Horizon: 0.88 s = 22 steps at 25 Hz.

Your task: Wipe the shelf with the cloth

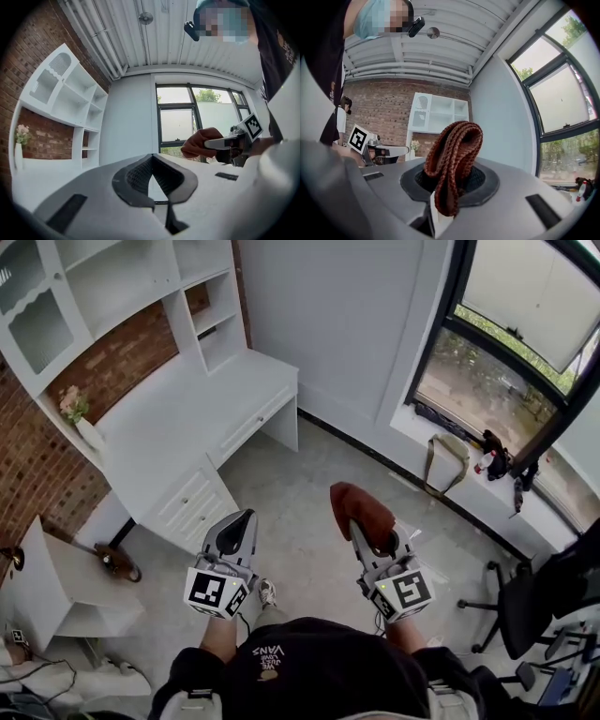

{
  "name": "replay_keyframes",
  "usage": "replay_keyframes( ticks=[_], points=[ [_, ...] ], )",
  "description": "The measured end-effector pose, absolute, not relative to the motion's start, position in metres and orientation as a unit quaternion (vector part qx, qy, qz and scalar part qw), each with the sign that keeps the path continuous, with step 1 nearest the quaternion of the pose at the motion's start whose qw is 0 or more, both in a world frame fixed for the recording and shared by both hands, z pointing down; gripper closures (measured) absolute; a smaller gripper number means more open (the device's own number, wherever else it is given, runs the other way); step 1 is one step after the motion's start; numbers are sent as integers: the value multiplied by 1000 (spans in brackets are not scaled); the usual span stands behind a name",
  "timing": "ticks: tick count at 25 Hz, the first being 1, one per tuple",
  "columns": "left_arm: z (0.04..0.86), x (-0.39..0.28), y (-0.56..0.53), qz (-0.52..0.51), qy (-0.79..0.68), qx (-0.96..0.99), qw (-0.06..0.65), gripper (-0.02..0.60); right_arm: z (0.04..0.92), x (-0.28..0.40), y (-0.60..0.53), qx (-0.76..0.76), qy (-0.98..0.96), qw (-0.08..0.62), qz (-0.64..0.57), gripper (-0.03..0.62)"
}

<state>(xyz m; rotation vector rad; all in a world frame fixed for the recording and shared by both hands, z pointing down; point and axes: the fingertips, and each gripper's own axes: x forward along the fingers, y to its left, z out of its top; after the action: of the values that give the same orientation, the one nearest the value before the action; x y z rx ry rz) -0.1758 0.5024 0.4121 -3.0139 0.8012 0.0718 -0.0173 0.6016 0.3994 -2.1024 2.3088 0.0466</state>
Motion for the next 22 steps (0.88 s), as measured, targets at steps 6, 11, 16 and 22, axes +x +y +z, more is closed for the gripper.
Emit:
replay_keyframes(
  ticks=[6,11,16,22],
  points=[
    [409,-184,434,31,242,-970,8,575,395,-26,535,-683,731,13,10,503],
    [409,-202,372,28,232,-972,7,575,393,-43,474,-690,724,15,11,503],
    [407,-221,316,26,219,-975,9,575,391,-63,422,-700,714,17,11,502],
    [417,-231,270,24,202,-979,-1,575,400,-76,383,-714,700,9,1,502]
  ],
)
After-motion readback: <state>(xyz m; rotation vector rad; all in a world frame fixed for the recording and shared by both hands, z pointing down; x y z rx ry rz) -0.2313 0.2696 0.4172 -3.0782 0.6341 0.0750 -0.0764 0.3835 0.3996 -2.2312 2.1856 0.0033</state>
